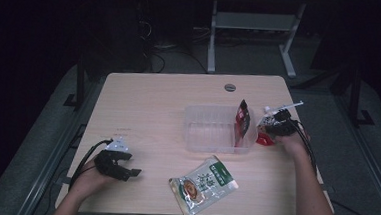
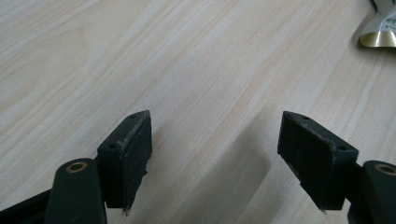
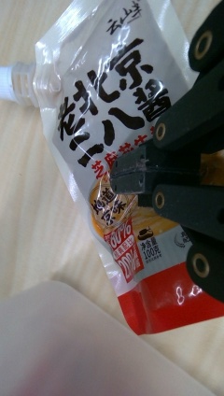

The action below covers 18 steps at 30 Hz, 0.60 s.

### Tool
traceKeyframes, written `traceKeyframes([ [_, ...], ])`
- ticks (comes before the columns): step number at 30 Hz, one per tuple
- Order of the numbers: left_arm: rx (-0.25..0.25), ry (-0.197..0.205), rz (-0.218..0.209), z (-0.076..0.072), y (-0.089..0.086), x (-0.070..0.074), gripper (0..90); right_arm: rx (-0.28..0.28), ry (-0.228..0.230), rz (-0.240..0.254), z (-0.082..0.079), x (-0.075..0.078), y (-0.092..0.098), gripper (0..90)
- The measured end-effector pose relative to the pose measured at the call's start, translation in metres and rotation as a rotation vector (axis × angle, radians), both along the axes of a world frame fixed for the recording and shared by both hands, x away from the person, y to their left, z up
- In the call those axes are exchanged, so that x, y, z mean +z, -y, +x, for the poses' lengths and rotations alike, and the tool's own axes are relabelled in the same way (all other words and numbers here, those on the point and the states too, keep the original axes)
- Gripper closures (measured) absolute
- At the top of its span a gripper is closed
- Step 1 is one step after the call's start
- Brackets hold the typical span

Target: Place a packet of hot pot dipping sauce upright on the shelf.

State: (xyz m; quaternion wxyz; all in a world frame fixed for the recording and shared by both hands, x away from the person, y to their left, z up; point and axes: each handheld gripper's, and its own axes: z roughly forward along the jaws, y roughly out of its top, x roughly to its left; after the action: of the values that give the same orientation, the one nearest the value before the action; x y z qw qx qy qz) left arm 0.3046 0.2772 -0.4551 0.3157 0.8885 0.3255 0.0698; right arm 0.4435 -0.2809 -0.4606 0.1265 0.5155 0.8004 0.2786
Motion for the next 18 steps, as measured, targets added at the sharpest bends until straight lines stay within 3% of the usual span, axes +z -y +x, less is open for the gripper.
traceKeyframes([
  [9,0.000,-0.001,-0.001,-0.001,-0.001,0.001,25.9,0.052,-0.055,-0.007,-0.016,0.003,0.005,89.8],
  [13,0.000,-0.001,-0.003,-0.001,0.000,0.001,25.9,0.083,-0.084,-0.053,-0.033,0.007,0.003,89.8],
  [18,0.001,0.001,-0.005,-0.002,0.000,0.002,25.9,0.098,-0.096,-0.072,-0.047,0.009,-0.001,89.8],
])
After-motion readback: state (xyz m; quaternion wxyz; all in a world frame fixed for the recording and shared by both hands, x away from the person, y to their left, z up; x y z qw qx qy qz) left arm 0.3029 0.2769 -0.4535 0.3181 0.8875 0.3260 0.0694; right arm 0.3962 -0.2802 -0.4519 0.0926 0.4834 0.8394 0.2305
